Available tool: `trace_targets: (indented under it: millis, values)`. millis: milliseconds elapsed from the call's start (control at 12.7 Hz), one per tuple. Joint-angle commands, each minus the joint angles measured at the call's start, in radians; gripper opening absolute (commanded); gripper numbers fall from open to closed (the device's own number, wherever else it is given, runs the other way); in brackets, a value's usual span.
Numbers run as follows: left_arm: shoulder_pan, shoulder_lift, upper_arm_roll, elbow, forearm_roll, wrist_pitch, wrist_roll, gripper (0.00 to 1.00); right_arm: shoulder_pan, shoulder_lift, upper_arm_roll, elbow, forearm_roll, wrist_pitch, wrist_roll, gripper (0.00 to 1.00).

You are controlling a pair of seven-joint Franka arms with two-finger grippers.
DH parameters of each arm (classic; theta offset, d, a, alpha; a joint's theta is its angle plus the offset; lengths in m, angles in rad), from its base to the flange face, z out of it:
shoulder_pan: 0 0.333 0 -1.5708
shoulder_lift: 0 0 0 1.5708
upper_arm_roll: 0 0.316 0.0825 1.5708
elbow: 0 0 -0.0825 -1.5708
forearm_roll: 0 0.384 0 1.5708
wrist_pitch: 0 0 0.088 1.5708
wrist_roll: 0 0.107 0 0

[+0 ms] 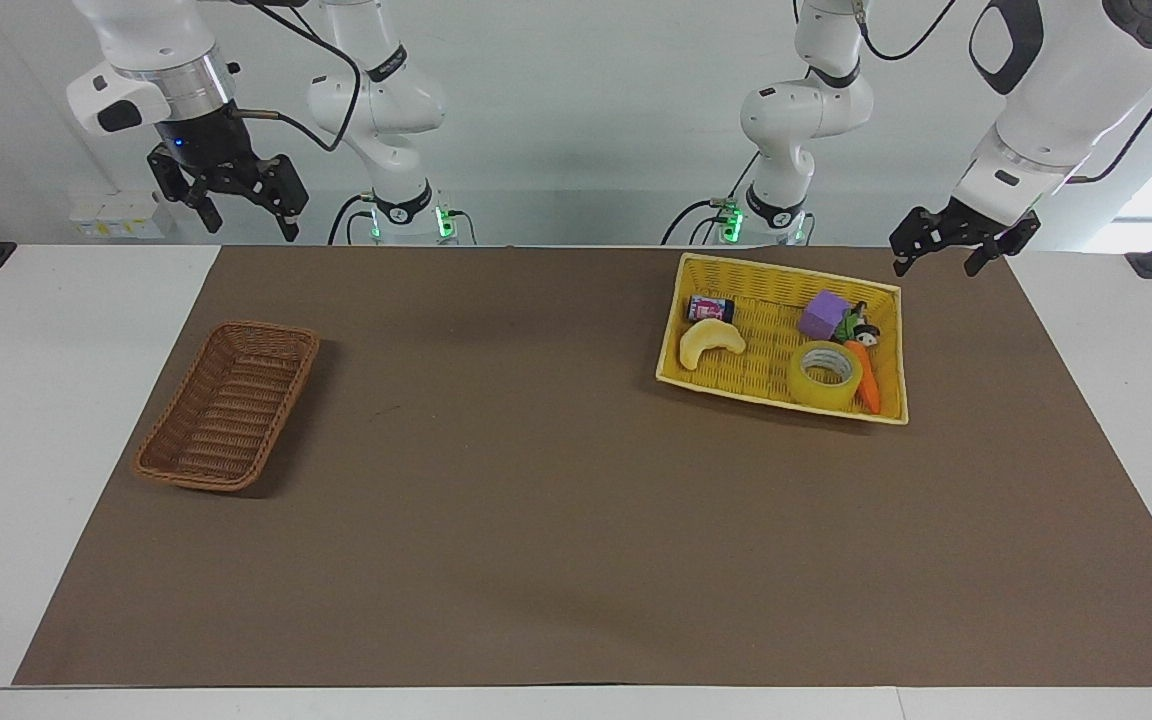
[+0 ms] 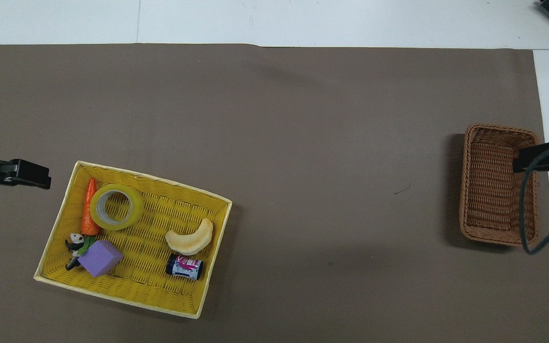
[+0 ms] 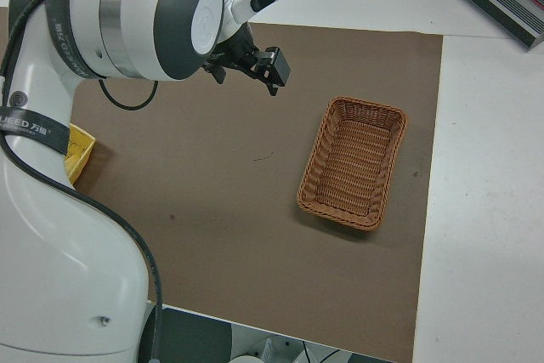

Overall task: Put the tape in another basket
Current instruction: 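Reach the left gripper down to the yellow tape roll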

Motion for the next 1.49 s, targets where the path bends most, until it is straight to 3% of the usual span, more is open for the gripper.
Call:
trace_targets:
  millis: [0,472,707,786,943,1022,1179,1258,1415]
  values:
    - [0.014,-0.031,-0.006,-0.134,-0.013,0.134,0.007,1.00,-0.011,0.003,0.006,0.012,0.012,-0.016,-0.018,1.00]
    - [0.015,-0.013,-0.006,-0.378,-0.015,0.421,0.058,1.00,-0.011,0.003,0.006,0.012,0.012,-0.016,-0.018,1.00]
    - [0.009,0.041,-0.006,-0.467,-0.015,0.516,0.065,1.00,-0.011,0.003,0.006,0.012,0.012,-0.016,-0.018,1.00]
    - [0.006,0.044,-0.006,-0.521,-0.015,0.568,0.067,0.95,-0.011,0.004,0.006,0.012,0.012,-0.016,-0.018,1.00]
    - [0.003,0.044,-0.006,-0.604,-0.015,0.676,0.067,0.74,-0.011,0.003,0.006,0.012,0.012,-0.016,-0.018,1.00]
    - [0.000,0.048,-0.006,-0.634,-0.015,0.720,0.067,0.56,-0.011,0.003,0.006,0.012,0.012,-0.016,-0.018,1.00]
    - [0.000,0.056,-0.006,-0.664,-0.015,0.763,0.067,0.09,-0.011,0.003,0.005,0.012,0.012,-0.016,-0.018,1.00]
    - [0.002,0.059,-0.006,-0.656,-0.015,0.757,0.067,0.00,-0.011,0.003,0.006,0.012,0.012,-0.016,-0.018,1.00]
    - [-0.003,0.079,-0.006,-0.614,-0.015,0.739,0.071,0.00,-0.011,0.003,0.006,0.012,0.012,-0.016,-0.018,1.00]
